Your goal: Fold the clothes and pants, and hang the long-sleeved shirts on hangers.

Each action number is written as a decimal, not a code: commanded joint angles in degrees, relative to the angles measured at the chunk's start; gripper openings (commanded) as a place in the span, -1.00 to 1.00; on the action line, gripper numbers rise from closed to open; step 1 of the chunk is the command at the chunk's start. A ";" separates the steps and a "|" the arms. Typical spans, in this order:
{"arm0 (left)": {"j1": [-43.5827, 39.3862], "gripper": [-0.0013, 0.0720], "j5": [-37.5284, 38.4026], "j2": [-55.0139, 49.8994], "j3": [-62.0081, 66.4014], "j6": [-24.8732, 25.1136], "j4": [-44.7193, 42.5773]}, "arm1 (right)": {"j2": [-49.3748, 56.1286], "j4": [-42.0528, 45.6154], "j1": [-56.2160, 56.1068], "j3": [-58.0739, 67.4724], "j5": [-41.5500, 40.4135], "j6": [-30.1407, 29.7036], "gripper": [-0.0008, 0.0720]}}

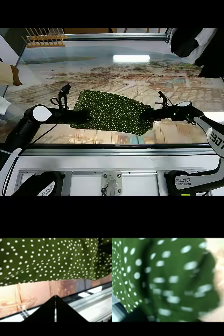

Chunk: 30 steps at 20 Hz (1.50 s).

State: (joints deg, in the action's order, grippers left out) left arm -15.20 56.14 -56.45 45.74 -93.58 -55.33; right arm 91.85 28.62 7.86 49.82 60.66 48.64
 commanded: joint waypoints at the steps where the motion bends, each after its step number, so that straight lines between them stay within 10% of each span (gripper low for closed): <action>1: -0.04 -0.96 0.00 -0.02 -0.02 0.07 0.00 | 0.07 -1.88 -1.29 0.26 0.59 -0.68 -0.96; 16: -0.04 -0.96 0.20 -0.04 -0.02 0.07 -0.02 | -14.88 20.85 41.66 19.28 -10.73 26.38 -0.96; 24: -0.04 -0.96 -0.68 -0.04 -0.02 0.07 -0.02 | -27.69 43.78 54.42 2.64 -5.77 45.53 -0.96; 30: -0.04 -0.96 -0.70 -0.04 -0.02 0.09 -0.11 | -37.29 46.93 54.42 -11.56 0.11 47.65 -0.96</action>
State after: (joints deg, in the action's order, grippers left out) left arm -15.20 55.53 -56.45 45.74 -93.51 -55.35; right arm 58.46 72.07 61.91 43.79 57.41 94.28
